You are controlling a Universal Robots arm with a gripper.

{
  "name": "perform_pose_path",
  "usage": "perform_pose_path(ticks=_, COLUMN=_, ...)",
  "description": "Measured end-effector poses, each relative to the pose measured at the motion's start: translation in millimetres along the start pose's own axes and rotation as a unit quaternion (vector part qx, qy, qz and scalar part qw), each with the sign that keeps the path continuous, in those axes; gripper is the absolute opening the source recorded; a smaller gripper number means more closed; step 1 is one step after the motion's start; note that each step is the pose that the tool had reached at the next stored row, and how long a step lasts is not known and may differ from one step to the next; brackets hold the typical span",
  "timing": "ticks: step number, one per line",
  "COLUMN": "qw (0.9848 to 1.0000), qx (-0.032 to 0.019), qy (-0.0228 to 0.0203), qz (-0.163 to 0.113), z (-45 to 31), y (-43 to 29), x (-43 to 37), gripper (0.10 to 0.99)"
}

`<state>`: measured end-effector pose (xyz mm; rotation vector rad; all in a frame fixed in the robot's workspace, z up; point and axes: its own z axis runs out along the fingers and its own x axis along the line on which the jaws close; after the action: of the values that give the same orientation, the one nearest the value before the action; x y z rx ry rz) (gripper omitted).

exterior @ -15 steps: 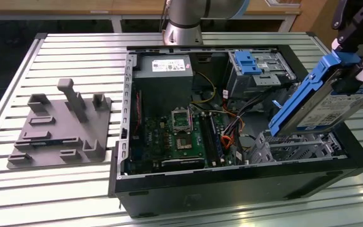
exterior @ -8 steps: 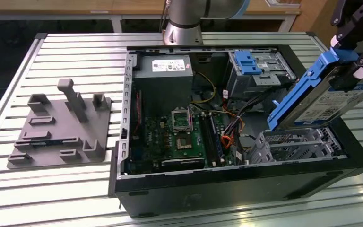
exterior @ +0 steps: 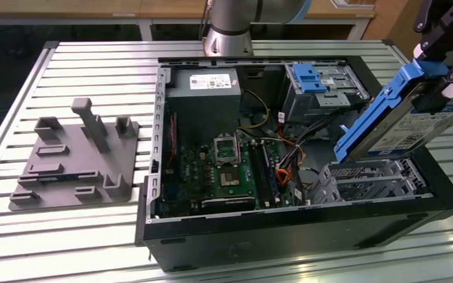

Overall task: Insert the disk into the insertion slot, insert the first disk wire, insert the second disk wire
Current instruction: 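Insert the disk into the insertion slot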

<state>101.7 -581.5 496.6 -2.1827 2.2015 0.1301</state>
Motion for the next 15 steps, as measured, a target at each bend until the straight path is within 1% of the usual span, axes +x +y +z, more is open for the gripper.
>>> perform_pose_path(ticks=3, qw=1.0, qx=0.0, qy=-0.0034, qz=0.0, z=-0.2, y=-7.2, x=-0.1, gripper=0.361)
perform_pose_path(ticks=5, qw=1.0, qx=0.0, qy=-0.0051, qz=0.0, z=-0.3, y=-12.6, x=-0.2, gripper=0.361)
perform_pose_path(ticks=6, qw=1.0, qx=-0.0001, qy=-0.0056, qz=0.0, z=-0.4, y=-13.9, x=-0.2, gripper=0.361)
perform_pose_path(ticks=10, qw=1.0, qx=-0.0001, qy=-0.007, qz=0.0, z=1.2, y=-16.0, x=-1.4, gripper=0.361)
perform_pose_path(ticks=15, qw=1.0, qx=0.0, qy=-0.0071, qz=0.0, z=5.5, y=-16.4, x=-4.7, gripper=0.361)
